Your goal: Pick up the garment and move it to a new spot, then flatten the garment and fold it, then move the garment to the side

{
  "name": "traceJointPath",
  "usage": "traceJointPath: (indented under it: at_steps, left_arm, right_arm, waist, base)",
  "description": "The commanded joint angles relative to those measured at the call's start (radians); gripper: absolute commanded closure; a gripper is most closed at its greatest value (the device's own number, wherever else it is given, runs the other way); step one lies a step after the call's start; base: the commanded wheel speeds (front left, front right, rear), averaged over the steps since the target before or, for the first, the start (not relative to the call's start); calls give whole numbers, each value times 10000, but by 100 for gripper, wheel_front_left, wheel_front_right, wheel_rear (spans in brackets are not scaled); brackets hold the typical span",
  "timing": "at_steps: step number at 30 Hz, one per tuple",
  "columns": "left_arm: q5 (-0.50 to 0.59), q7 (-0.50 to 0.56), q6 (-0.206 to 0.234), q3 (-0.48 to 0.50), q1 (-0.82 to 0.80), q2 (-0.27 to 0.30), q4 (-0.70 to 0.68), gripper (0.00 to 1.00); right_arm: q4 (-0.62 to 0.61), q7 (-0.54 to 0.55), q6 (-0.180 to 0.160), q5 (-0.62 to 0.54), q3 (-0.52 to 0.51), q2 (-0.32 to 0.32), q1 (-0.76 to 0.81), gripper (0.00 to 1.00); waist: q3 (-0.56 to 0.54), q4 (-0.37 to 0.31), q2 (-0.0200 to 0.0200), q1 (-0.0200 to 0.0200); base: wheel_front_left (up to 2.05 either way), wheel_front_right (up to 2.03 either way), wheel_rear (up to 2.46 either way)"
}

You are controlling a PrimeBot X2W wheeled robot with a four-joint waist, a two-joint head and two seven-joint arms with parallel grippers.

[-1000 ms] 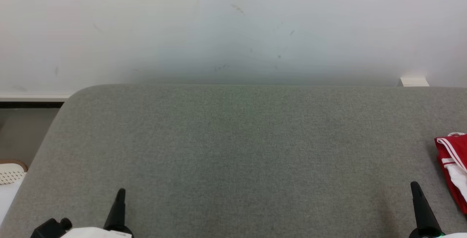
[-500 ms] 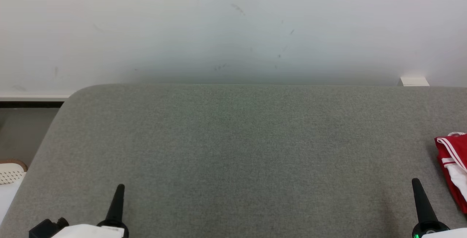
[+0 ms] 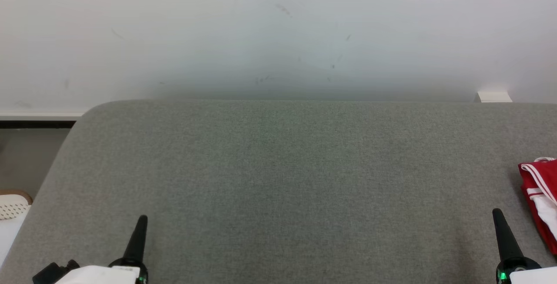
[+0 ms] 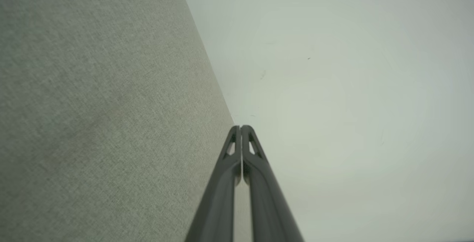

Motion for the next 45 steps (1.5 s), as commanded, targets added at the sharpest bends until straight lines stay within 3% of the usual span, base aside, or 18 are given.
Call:
traceJointPath:
  at_steps: [1, 29, 45]
  left_arm:
    - [-213, 32, -72, 71, -173, 10, -32, 100]
    - [-2506, 681, -454, 582, -394, -248, 97, 100]
    - [-3089, 851, -528, 696, -454, -315, 132, 100]
  right_arm:
    - [-2, 43, -14, 237, -31, -94, -222, 100]
    - [680, 226, -19, 2423, -166, -49, -743, 100]
    - [867, 304, -21, 2974, -218, -11, -853, 100]
  waist:
    - [1, 0, -1, 0]
    - [34, -10, -1, 0]
    - [44, -13, -1, 0]
  base:
    - [0, 0, 0]
    - [0, 0, 0]
    - [0, 0, 0]
